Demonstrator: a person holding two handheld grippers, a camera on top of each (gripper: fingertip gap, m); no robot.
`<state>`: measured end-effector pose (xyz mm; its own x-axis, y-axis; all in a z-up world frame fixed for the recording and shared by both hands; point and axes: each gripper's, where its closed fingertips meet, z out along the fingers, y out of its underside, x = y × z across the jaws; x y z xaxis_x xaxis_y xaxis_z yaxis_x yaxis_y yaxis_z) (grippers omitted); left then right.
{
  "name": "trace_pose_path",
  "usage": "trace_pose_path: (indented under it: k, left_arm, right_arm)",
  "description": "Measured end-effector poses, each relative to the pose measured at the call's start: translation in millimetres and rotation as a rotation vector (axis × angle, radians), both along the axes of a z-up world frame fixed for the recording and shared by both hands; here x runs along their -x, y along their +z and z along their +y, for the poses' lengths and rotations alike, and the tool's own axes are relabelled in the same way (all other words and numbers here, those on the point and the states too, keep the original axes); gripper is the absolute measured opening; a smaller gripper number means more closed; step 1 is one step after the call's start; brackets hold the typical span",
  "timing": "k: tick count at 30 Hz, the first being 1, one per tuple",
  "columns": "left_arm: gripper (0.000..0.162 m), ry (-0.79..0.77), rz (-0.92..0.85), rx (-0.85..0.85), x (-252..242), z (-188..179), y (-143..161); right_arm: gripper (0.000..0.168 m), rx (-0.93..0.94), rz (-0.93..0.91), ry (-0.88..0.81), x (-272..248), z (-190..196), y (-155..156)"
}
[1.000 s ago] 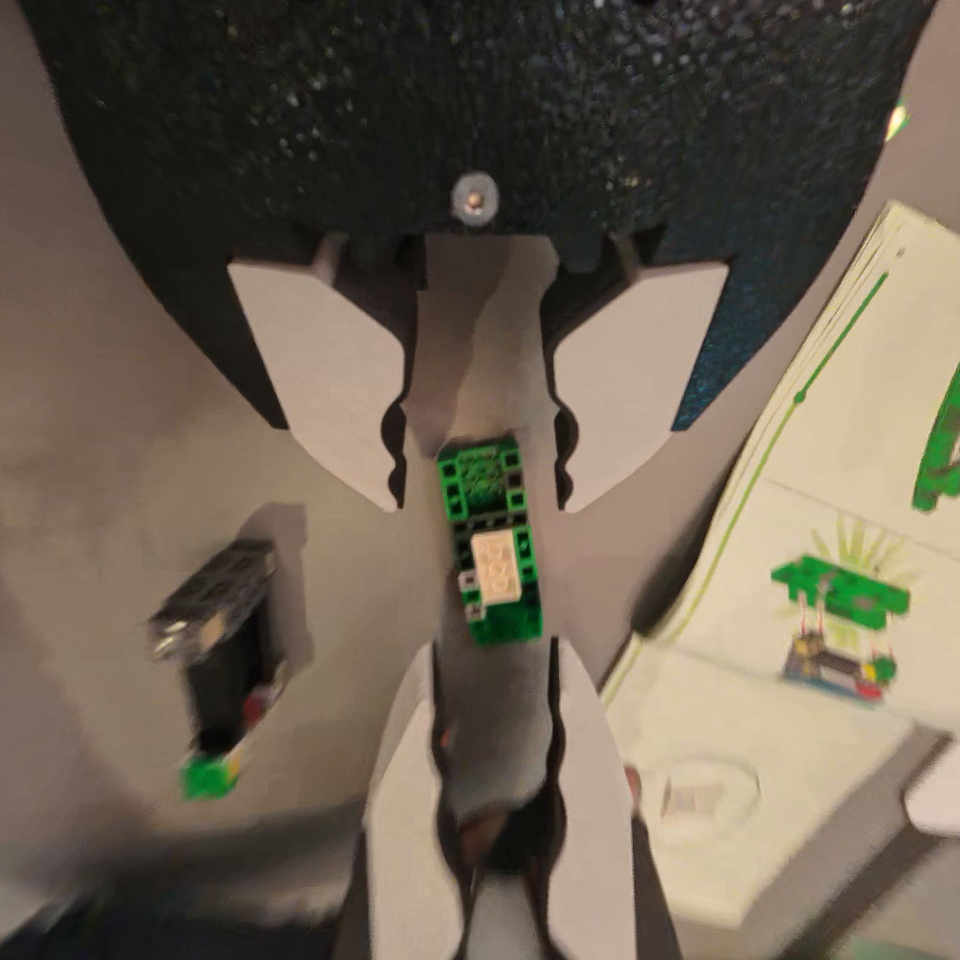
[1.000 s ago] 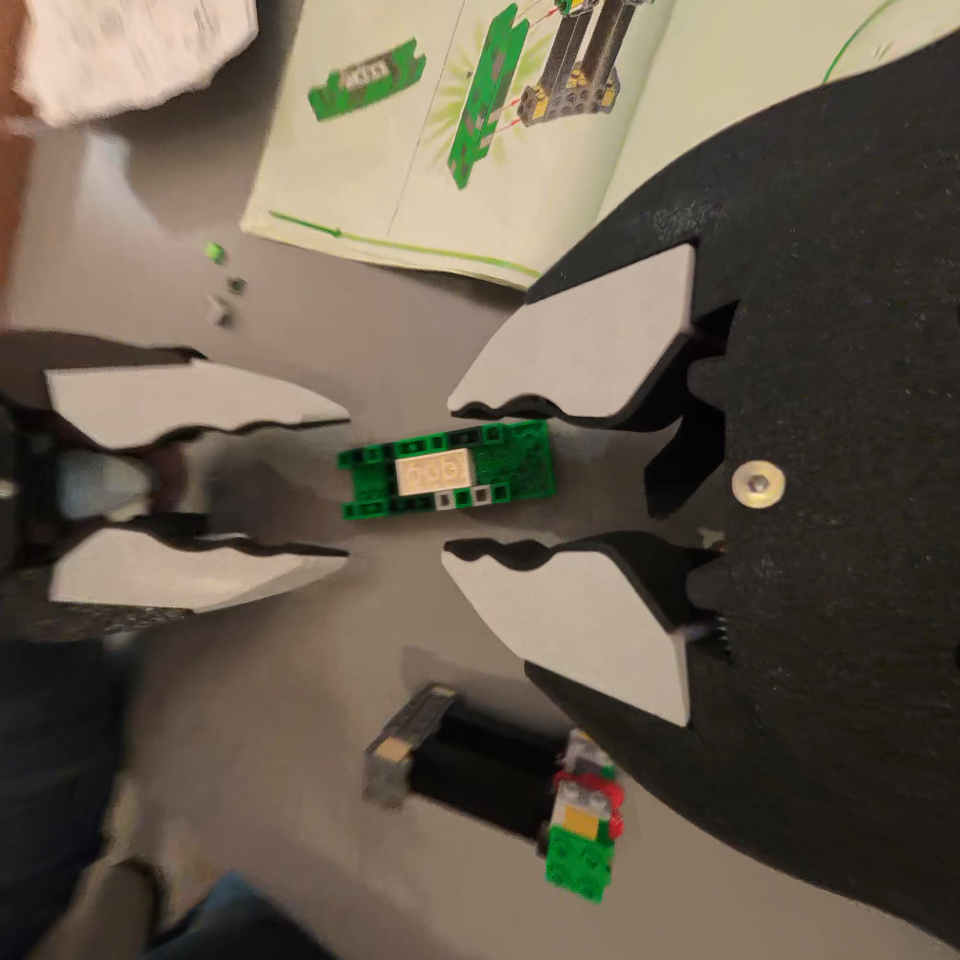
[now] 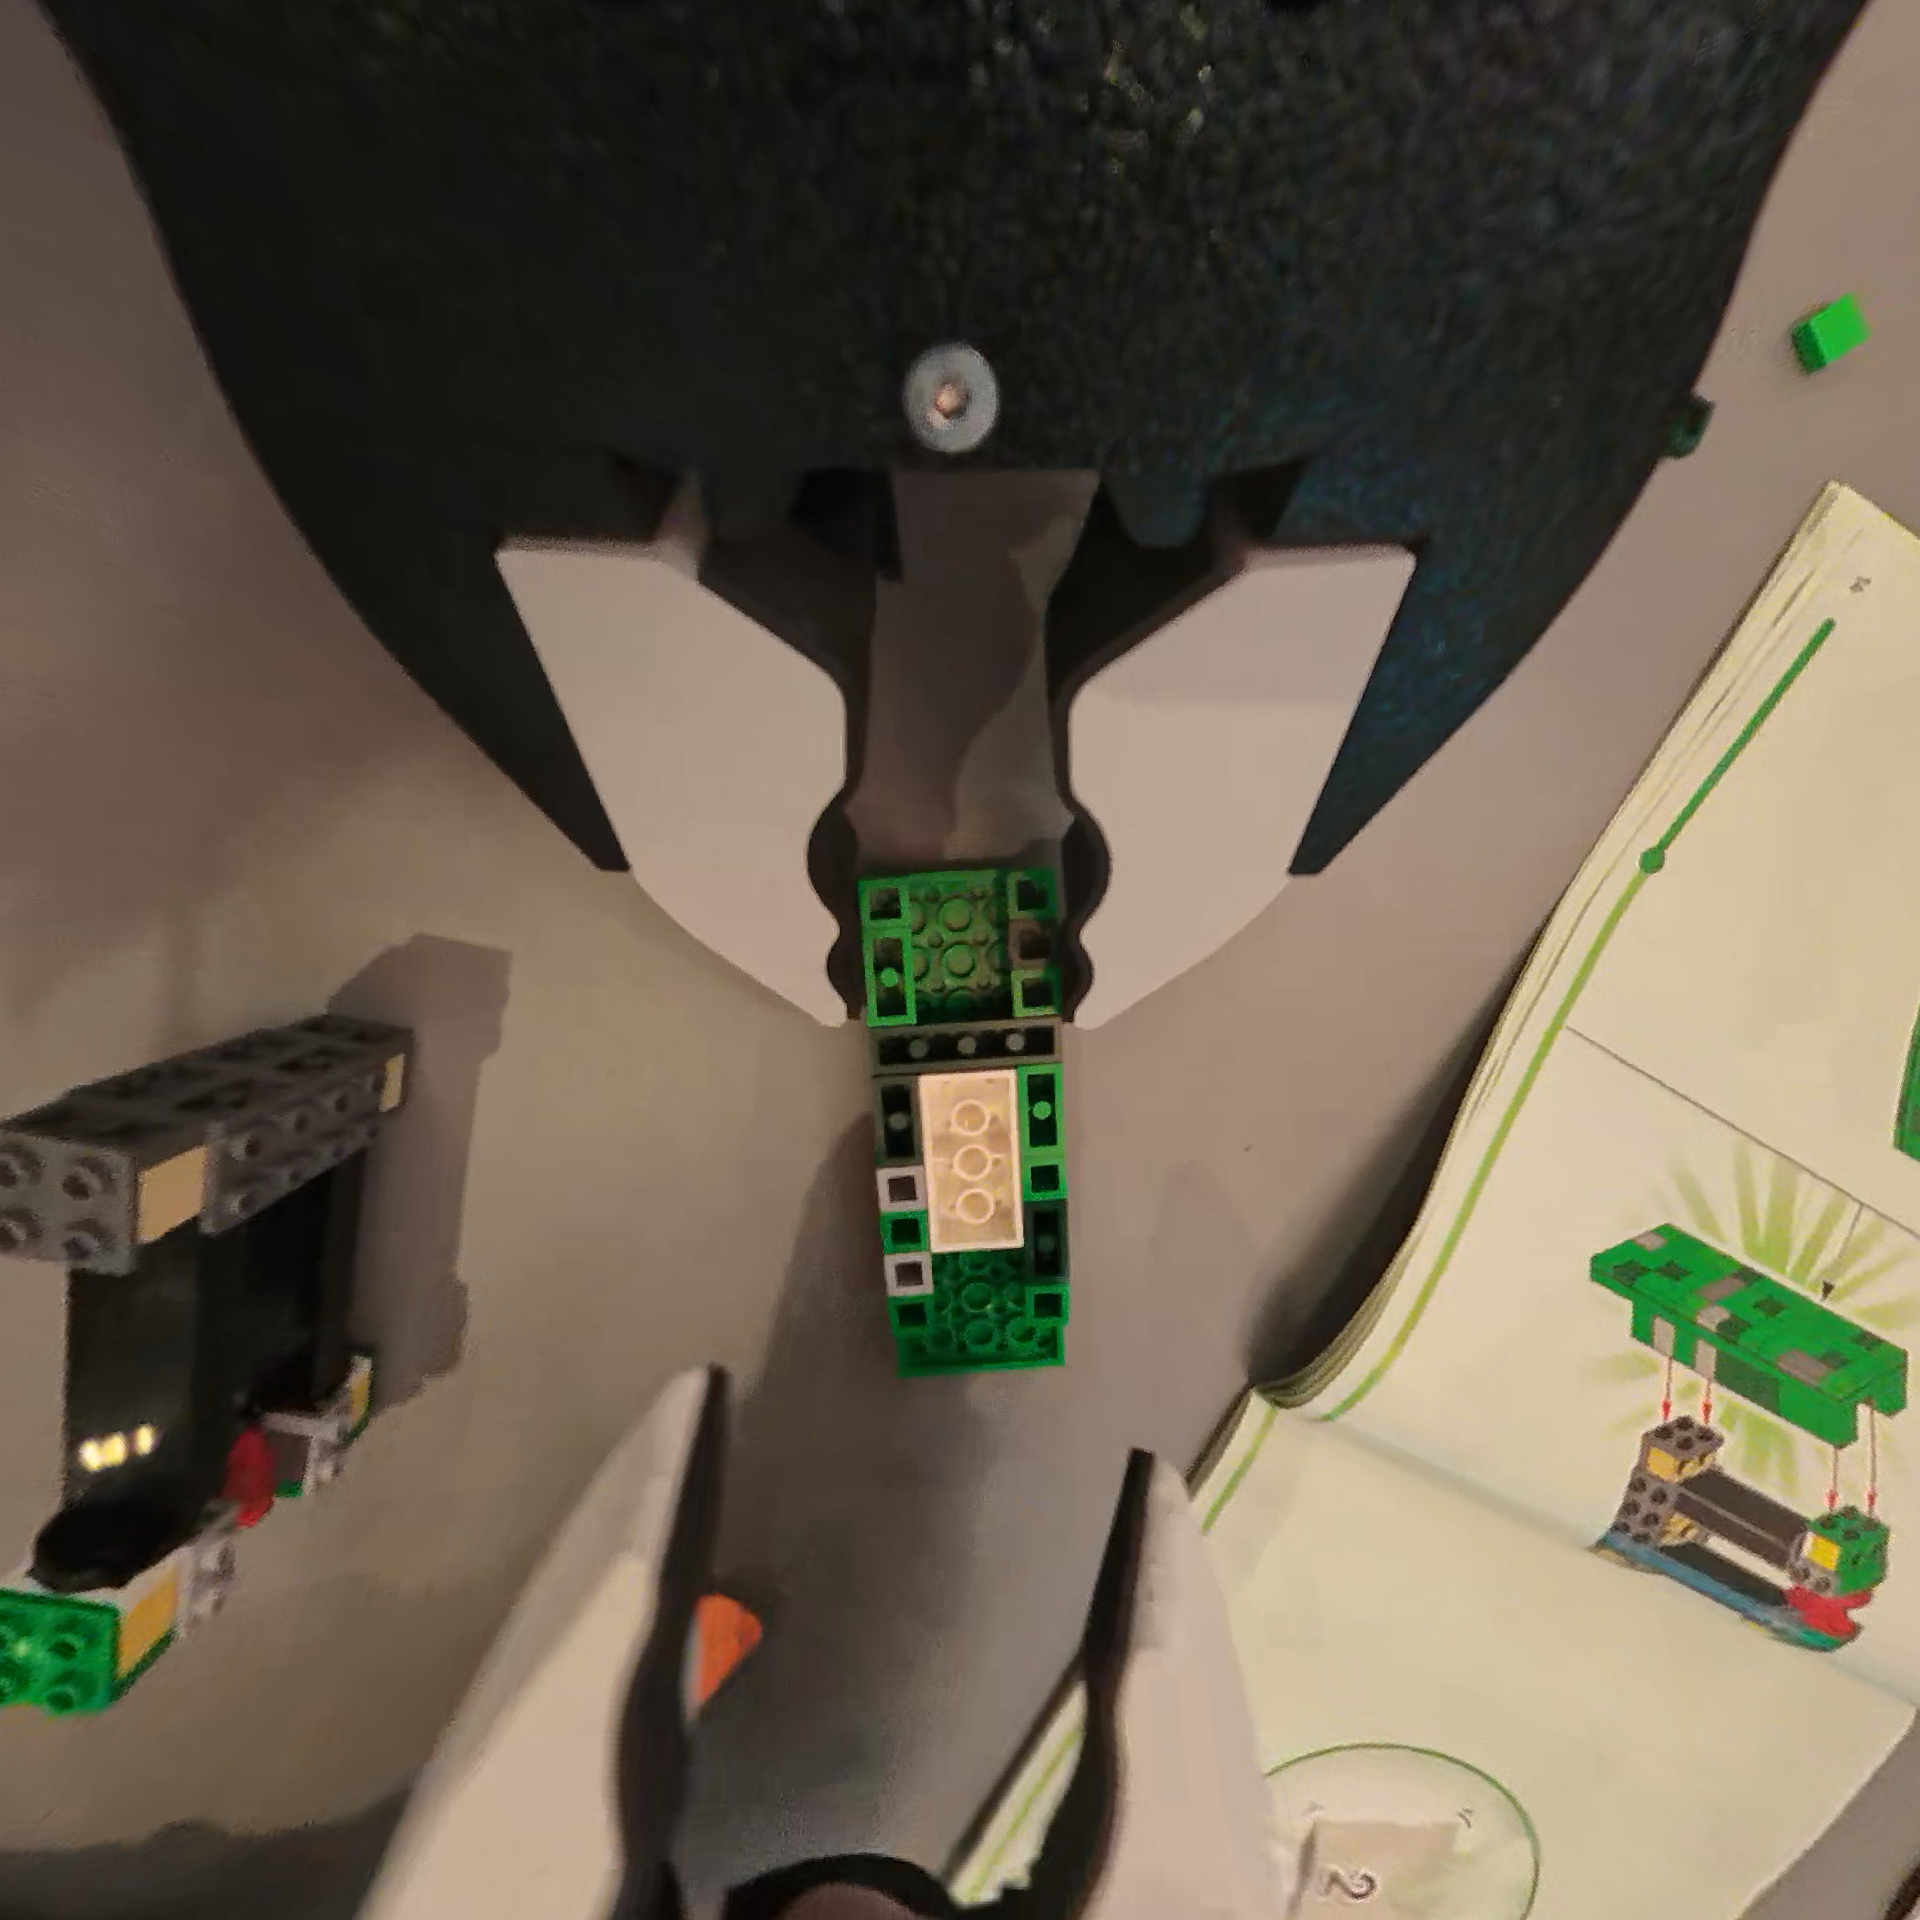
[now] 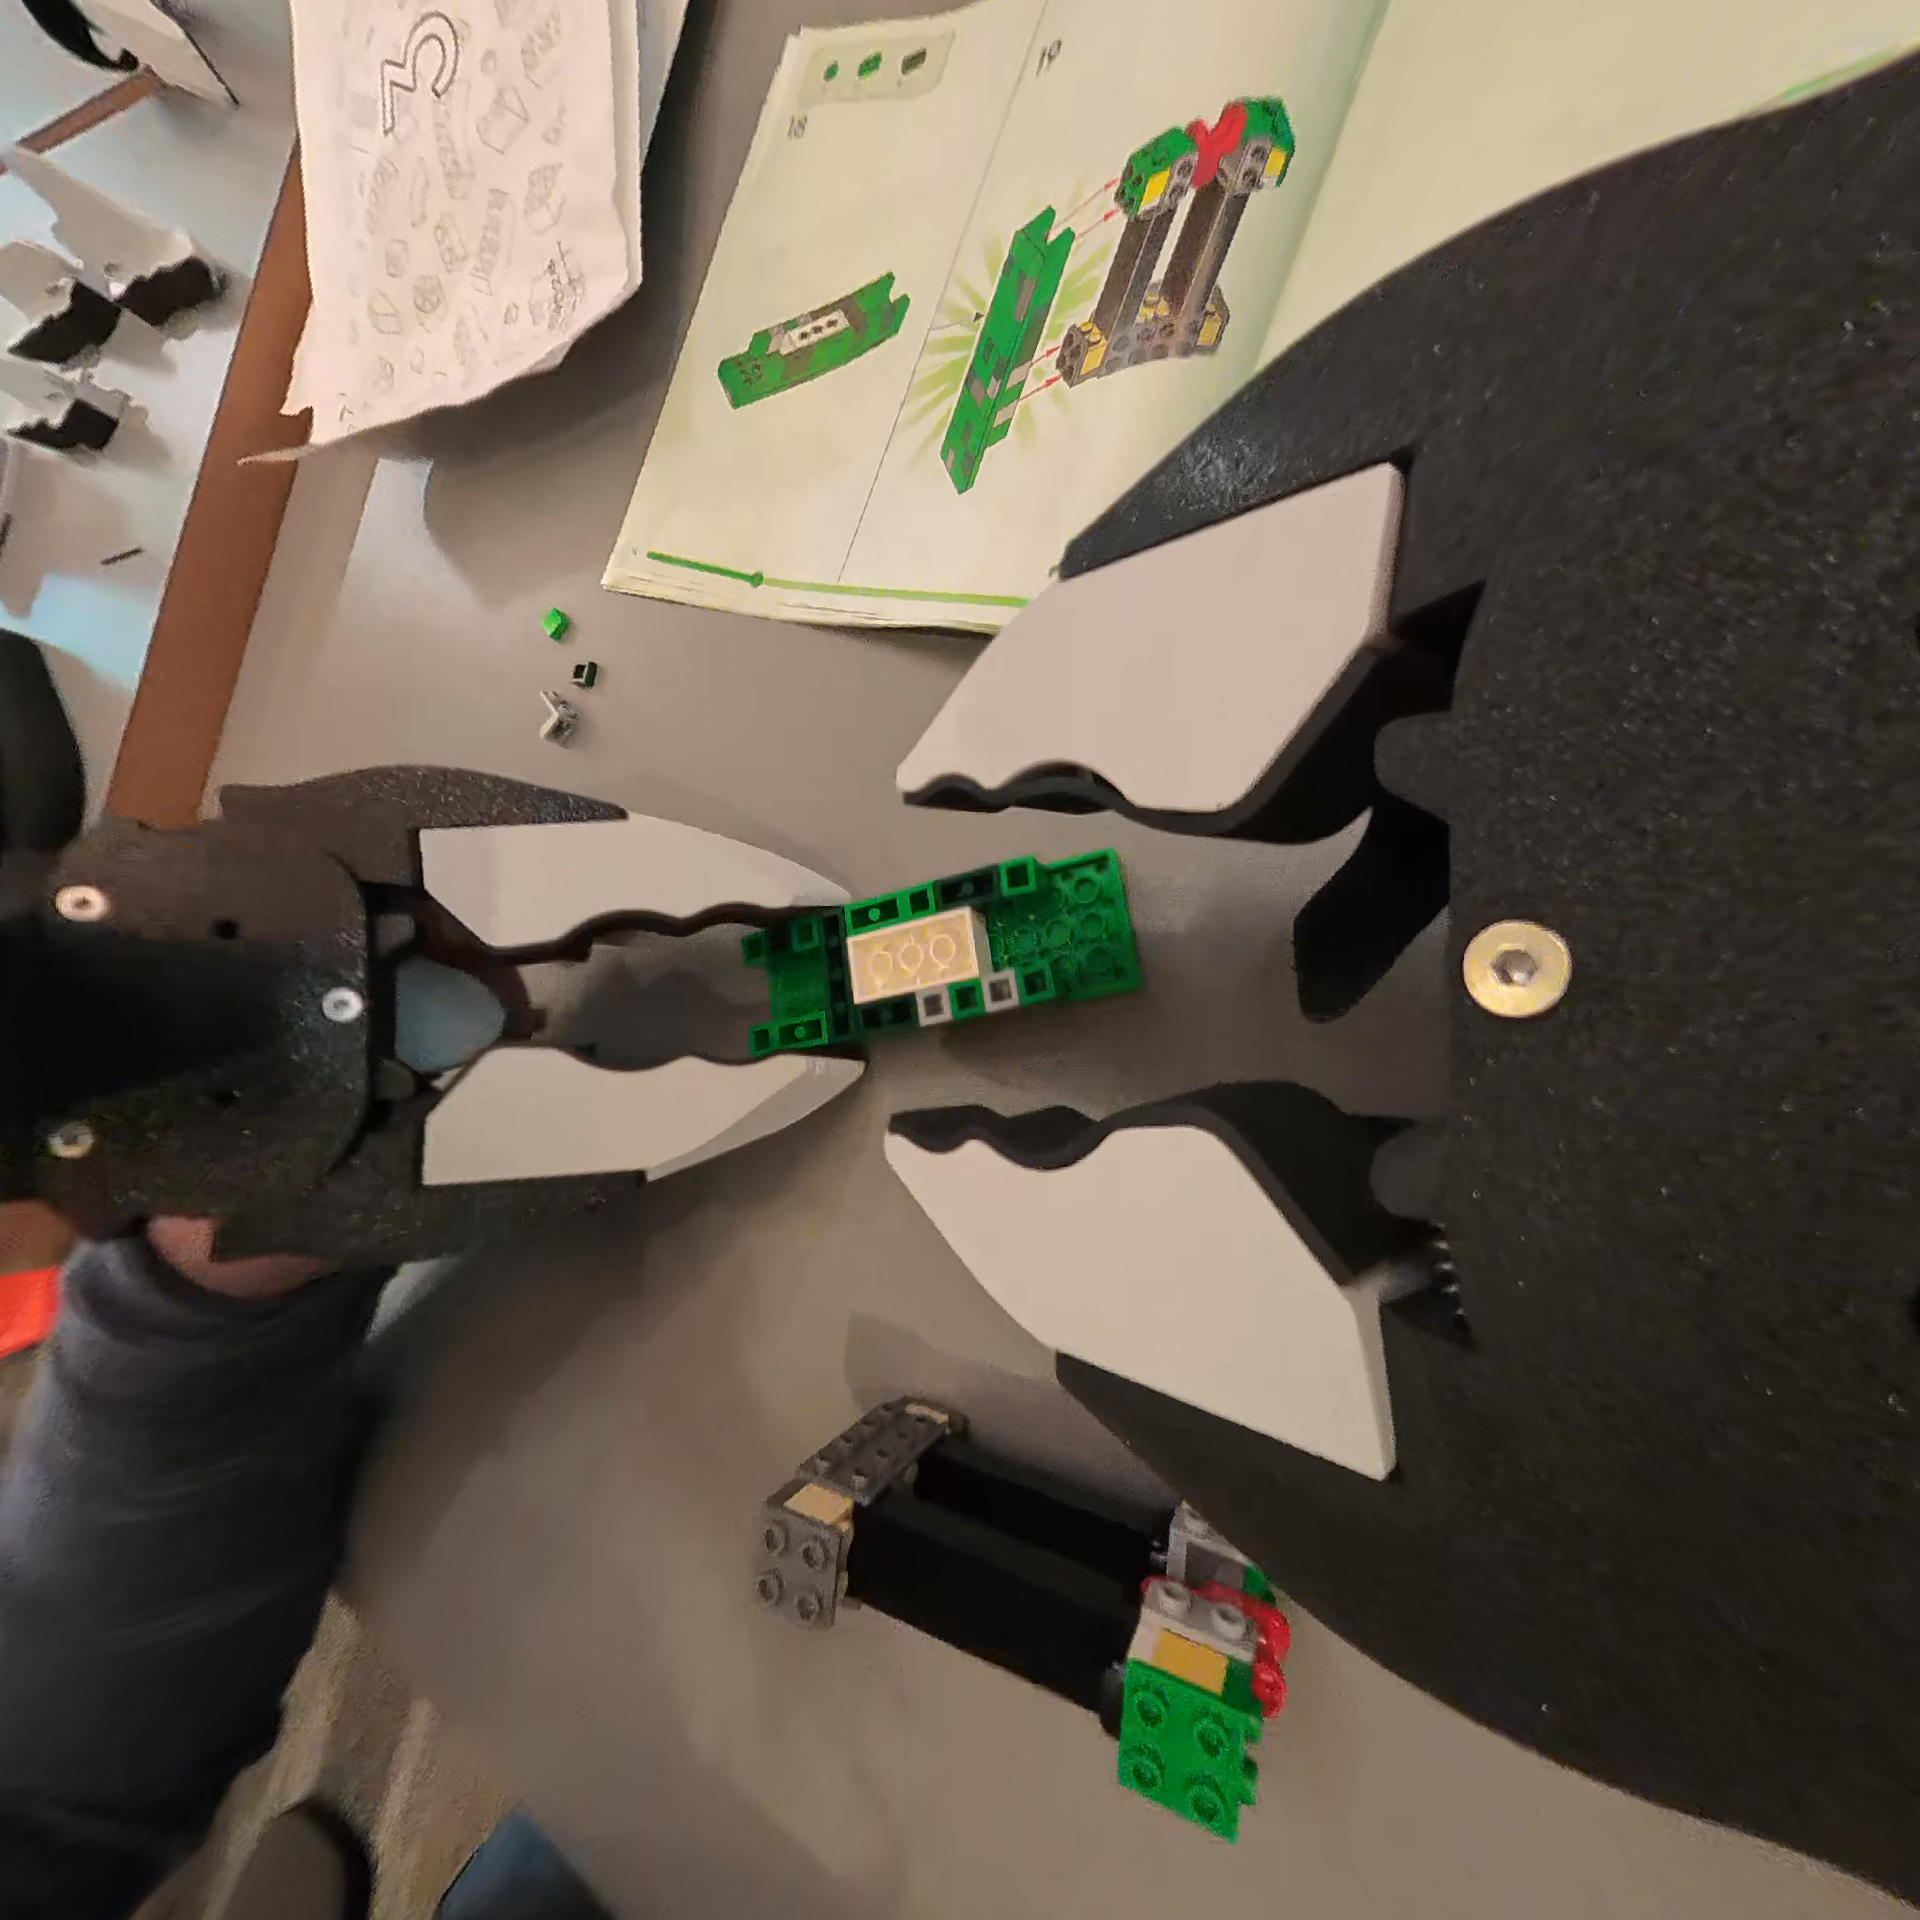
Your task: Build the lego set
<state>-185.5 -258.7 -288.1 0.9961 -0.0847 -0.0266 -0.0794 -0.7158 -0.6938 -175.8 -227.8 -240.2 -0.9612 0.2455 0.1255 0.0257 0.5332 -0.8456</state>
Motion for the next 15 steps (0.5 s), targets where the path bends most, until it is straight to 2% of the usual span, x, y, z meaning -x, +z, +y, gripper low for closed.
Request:
trace_pose_path:
  k: [2, 5, 9, 15]
  left_arm:
    - [0.035, 0.05, -0.059, -0.029, 3.9, 0.8, 1.9]
    - [0.034, 0.105, -0.197, -0.114, 5.7, 4.2, 12.5]
    - [0.034, 0.133, -0.306, -0.212, 7.8, 6.6, 29.1]
    - [0.035, 0.164, -0.354, -0.22, 11.8, 6.3, 25.1]
  right_arm:
    - [0.064, -0.089, 0.096, -0.041, 3.1, 0.3, -5.0]
    - [0.064, -0.265, 0.327, -0.096, 13.6, 4.1, -10.2]
    - [0.062, -0.488, 0.565, -0.085, 23.3, 1.6, -17.3]
    - [0.043, -0.603, 0.612, -0.115, 33.5, 1.0, -32.3]
